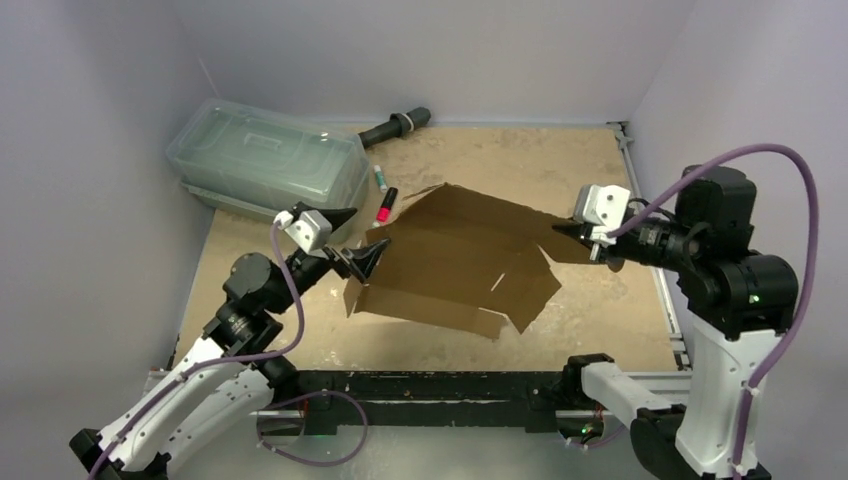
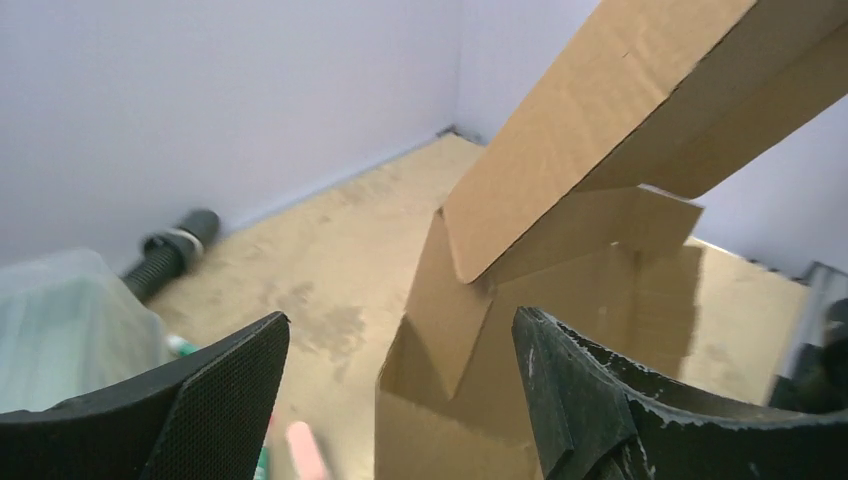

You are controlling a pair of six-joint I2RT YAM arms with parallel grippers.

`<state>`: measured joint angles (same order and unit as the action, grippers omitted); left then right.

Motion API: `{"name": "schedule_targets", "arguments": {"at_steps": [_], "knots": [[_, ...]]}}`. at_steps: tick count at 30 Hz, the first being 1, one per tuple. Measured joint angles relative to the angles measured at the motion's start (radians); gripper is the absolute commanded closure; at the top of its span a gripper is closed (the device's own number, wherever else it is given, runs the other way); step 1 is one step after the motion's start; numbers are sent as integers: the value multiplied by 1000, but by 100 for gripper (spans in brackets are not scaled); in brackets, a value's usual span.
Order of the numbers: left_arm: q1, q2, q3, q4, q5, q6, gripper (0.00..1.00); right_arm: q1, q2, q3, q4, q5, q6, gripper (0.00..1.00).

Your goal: Fold the paper box

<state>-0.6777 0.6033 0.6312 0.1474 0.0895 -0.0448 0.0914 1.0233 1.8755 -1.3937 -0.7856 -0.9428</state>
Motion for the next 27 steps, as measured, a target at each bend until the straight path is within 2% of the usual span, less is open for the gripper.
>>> {"name": "schedule_targets", "arguments": {"at_steps": [4, 9, 15, 22, 27], "knots": [[0, 6, 8, -92, 29, -130, 19, 1, 22, -66, -1, -20, -7, 100], [0, 77, -88, -72, 45, -265, 17, 1, 105, -82, 3, -17, -21, 100], [0, 86, -138, -55, 33, -314, 15, 10, 185, -75, 8, -12, -41, 100], [-3, -104, -137, -156, -175, -332, 8, 75, 191, -159, 19, -13, -101, 100], [-4, -232, -95, -310, -297, -407, 11, 87, 214, -222, 24, -10, -131, 100]]}}
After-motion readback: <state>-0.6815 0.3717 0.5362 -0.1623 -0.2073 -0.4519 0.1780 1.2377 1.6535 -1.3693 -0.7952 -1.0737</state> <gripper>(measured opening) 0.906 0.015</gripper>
